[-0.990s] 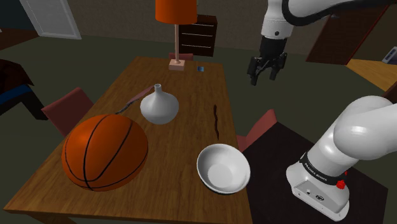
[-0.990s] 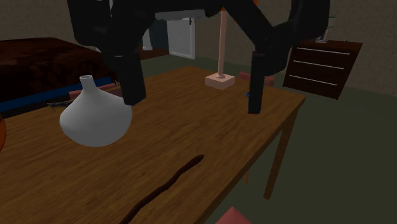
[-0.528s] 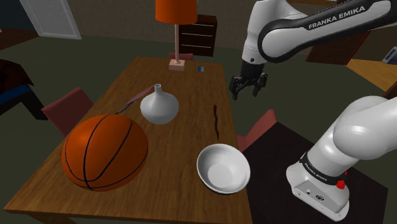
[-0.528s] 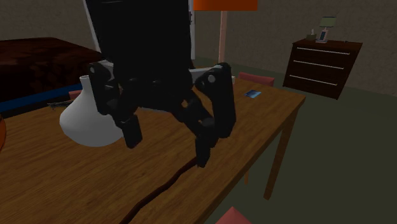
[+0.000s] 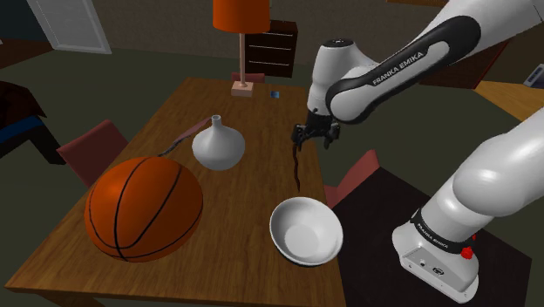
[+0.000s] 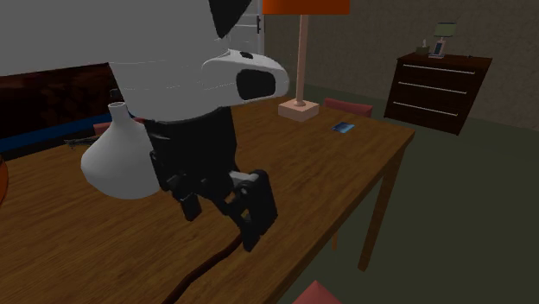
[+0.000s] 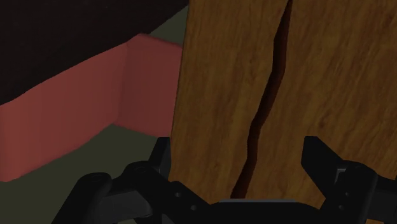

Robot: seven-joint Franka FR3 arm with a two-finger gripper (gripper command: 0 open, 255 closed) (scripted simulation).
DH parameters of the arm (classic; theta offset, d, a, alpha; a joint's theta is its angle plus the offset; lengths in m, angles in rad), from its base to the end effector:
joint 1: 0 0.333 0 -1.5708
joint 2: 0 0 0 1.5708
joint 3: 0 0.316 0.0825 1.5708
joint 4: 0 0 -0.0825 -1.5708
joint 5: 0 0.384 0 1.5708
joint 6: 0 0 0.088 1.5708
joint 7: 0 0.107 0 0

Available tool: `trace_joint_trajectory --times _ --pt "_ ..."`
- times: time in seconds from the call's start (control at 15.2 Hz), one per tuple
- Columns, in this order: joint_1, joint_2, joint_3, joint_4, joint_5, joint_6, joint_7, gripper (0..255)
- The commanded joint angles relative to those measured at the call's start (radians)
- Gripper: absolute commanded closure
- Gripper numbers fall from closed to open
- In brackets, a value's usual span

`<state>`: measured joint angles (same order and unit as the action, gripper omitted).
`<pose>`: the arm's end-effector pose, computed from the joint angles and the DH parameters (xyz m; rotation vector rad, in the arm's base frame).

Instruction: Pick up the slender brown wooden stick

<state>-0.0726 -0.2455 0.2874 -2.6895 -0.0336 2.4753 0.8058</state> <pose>0.3959 0.0815 0.3102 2.9466 -0.8668 0.0949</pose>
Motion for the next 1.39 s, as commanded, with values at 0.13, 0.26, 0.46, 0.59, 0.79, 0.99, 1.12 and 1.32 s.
trace_joint_trajectory --times 0.13,0.26,0.46,0.59,0.79,0.99,1.12,1.32 --pt "-0.058 0.202 0.051 0.063 -0.163 0.157 0.225 0" --pt "-0.067 0.266 0.052 0.090 -0.242 0.193 0.315 0" --pt "-0.066 0.313 0.040 0.091 -0.300 0.232 0.361 0" --pt "-0.063 0.345 0.029 0.094 -0.342 0.256 0.395 0" --pt "-0.055 0.387 0.010 0.100 -0.400 0.286 0.441 0" --pt "-0.054 0.389 0.009 0.101 -0.402 0.287 0.442 255" --pt "-0.054 0.388 0.010 0.100 -0.401 0.286 0.442 255" --pt "-0.054 0.387 0.010 0.099 -0.401 0.286 0.442 255"
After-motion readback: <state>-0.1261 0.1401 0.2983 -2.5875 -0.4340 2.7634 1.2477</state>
